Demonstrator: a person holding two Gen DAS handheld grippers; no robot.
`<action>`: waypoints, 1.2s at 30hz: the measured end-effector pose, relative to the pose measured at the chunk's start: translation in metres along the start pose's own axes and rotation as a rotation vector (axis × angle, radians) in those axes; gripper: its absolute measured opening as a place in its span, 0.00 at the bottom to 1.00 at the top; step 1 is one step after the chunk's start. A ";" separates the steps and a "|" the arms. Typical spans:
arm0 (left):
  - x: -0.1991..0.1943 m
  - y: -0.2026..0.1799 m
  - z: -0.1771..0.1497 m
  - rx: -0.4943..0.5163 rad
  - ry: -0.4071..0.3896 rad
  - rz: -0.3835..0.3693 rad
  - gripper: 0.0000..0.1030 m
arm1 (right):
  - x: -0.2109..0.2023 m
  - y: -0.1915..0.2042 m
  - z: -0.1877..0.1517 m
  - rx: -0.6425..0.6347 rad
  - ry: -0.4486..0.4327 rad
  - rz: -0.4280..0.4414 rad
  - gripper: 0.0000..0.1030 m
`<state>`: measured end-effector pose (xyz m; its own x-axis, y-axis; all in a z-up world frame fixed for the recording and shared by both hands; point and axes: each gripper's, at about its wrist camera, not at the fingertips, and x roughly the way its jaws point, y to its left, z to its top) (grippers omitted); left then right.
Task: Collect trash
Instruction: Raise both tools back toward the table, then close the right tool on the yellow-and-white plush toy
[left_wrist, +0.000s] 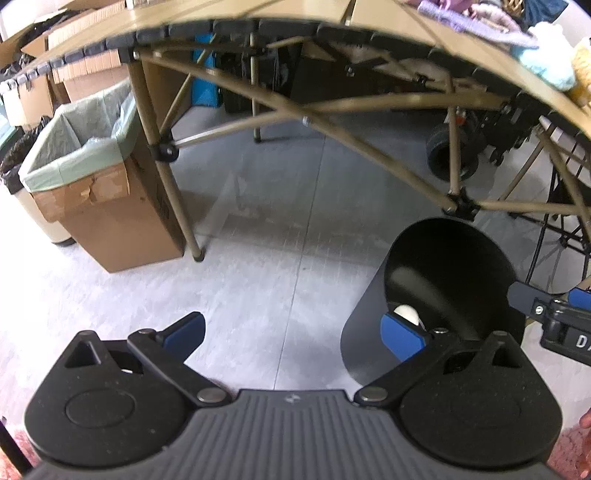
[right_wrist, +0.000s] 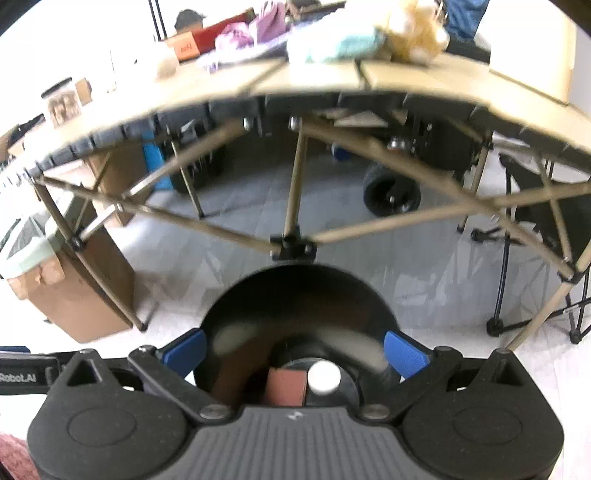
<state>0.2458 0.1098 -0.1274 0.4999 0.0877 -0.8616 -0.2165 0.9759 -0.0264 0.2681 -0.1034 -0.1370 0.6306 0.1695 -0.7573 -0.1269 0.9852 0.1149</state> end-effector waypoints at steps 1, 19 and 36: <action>-0.004 -0.001 0.001 0.000 -0.012 -0.002 1.00 | -0.006 0.000 0.002 -0.003 -0.019 0.000 1.00; -0.069 -0.035 0.043 0.002 -0.249 -0.073 1.00 | -0.088 -0.039 0.070 0.081 -0.401 0.127 1.00; -0.074 -0.090 0.124 0.056 -0.354 -0.112 1.00 | -0.040 -0.106 0.154 0.261 -0.514 0.145 1.00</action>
<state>0.3320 0.0400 0.0014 0.7789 0.0339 -0.6262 -0.1030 0.9919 -0.0744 0.3745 -0.2108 -0.0197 0.9192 0.2282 -0.3210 -0.0881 0.9135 0.3973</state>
